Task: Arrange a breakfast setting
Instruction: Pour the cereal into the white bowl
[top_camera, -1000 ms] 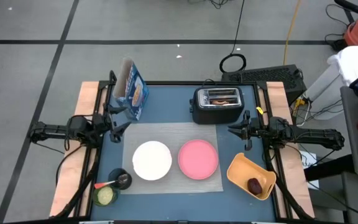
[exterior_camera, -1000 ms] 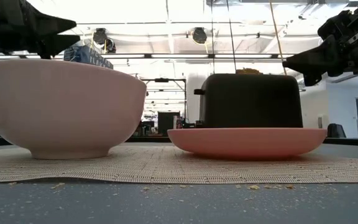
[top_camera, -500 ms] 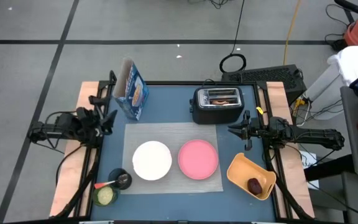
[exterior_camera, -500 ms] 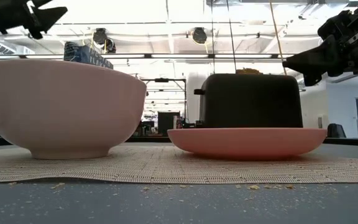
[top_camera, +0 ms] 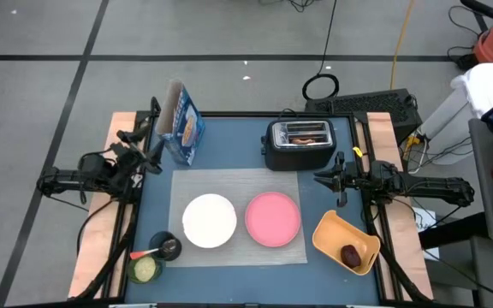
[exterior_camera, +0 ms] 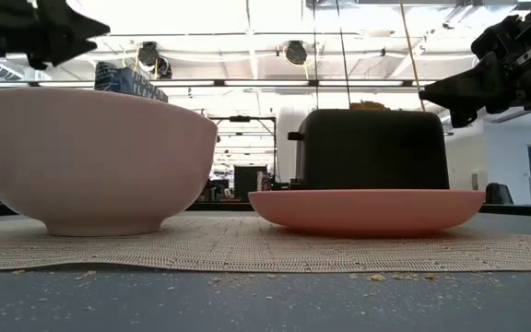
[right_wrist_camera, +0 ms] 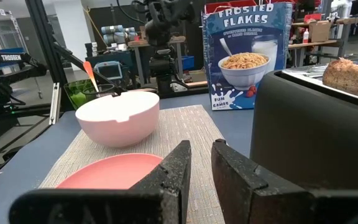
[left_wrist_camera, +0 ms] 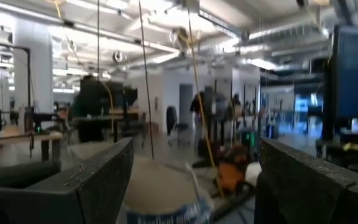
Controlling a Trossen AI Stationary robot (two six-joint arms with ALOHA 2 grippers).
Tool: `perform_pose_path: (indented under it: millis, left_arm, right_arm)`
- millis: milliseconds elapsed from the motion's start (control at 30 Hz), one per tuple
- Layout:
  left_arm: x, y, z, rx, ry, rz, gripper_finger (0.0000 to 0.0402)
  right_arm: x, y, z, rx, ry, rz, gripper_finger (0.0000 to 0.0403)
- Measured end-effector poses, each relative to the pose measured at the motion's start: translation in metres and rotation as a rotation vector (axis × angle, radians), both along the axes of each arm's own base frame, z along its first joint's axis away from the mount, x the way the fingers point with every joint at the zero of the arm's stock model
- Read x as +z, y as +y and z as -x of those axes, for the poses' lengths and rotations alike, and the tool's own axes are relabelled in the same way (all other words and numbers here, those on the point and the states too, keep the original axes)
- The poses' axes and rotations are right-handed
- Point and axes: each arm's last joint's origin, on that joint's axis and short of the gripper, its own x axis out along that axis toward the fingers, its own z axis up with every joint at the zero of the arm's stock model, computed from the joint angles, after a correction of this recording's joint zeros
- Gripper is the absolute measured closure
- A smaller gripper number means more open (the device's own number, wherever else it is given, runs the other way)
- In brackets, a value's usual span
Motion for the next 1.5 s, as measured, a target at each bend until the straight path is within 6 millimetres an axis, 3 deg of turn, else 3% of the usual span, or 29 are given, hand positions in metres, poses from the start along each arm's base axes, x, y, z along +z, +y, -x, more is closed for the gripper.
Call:
perform_pose_path:
  millis: [1000, 1233, 1500]
  left_arm:
    - [-0.036, 0.002, -0.007, 0.074, 0.204, 0.220, 0.0055]
    - [-0.061, 0.002, -0.013, 0.083, 0.223, 0.269, 0.0055]
    - [-0.067, 0.003, -0.019, 0.125, 0.246, 0.304, 0.0055]
  right_arm:
    - [0.000, 0.000, 0.000, 0.000, 0.000, 0.000, 0.0344]
    - [0.000, 0.000, 0.000, 0.000, 0.000, 0.000, 0.0344]
    - [0.000, 0.000, 0.000, -0.001, -0.001, 0.001, 0.0344]
